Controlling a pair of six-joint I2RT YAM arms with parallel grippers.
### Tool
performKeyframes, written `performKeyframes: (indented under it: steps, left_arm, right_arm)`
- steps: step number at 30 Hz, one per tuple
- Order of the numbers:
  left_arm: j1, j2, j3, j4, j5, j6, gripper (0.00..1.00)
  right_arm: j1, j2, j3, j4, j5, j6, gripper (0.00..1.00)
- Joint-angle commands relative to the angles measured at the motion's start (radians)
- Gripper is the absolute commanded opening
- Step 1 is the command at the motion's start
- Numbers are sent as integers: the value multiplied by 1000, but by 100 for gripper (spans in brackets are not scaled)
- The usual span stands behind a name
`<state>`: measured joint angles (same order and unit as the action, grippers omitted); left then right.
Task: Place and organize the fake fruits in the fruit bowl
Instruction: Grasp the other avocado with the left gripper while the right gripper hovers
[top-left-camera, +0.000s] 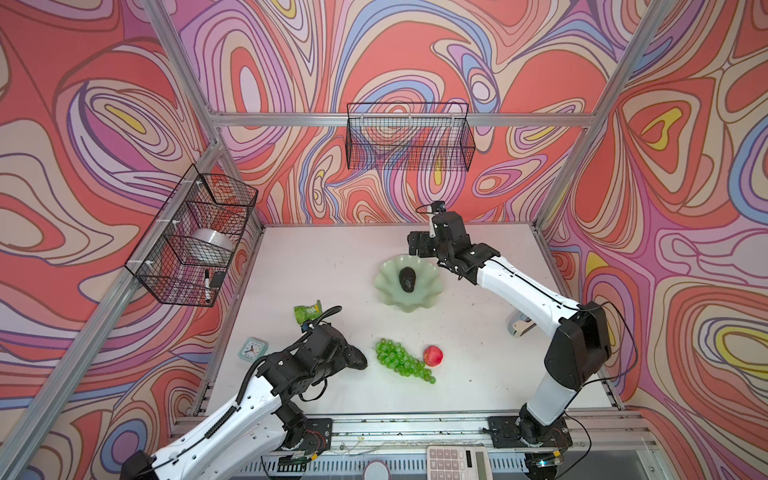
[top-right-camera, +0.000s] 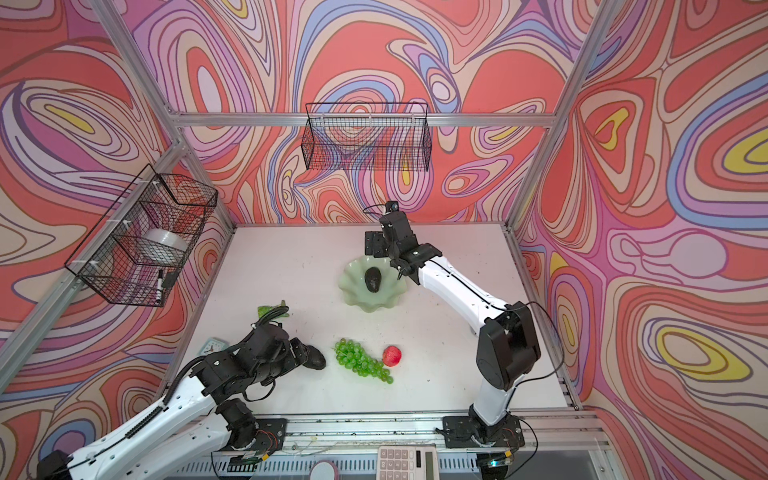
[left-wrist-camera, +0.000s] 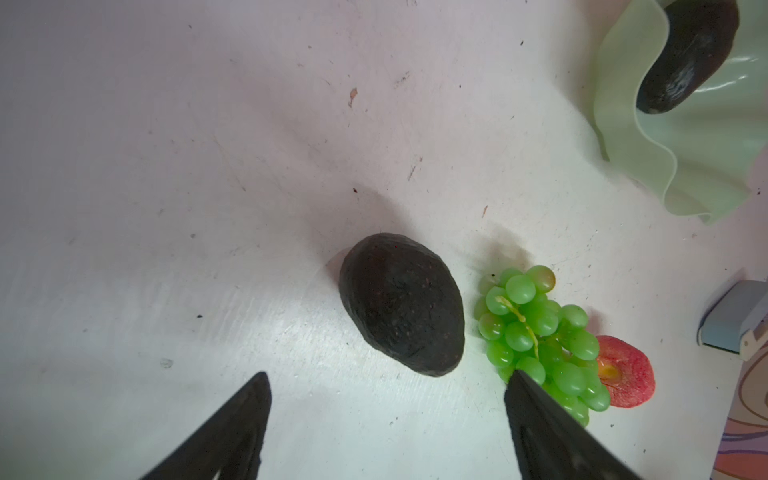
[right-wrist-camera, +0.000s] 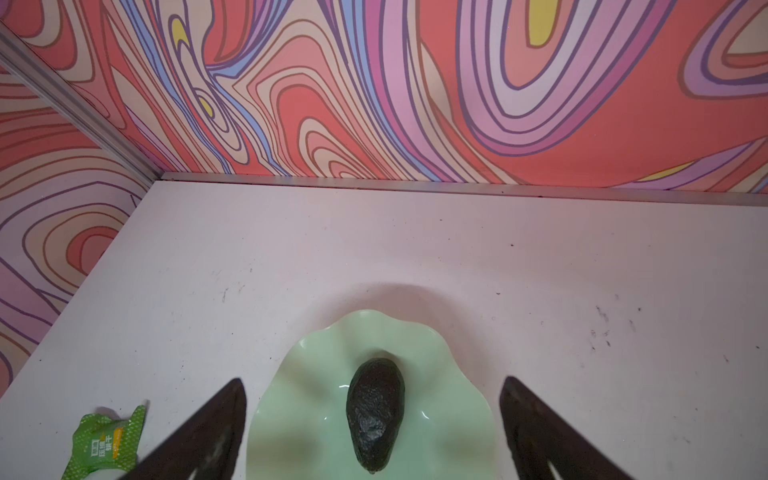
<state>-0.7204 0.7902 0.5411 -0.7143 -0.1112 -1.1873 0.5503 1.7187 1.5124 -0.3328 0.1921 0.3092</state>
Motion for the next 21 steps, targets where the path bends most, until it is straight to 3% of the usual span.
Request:
performKeyframes:
  steps: [1,15,21]
  left_arm:
    - [-27,89,-5,99,-56,-87,91]
    - [-30,337,14,251,-68,-73,88]
    - [-26,394,20,255,-76,-60,81]
  right_arm:
    - [-5,-36,-58,1,29,-12,98]
    - [-30,-94,-143,11,22,-13,98]
    - [-38,-98,-165,23,8,-9,98]
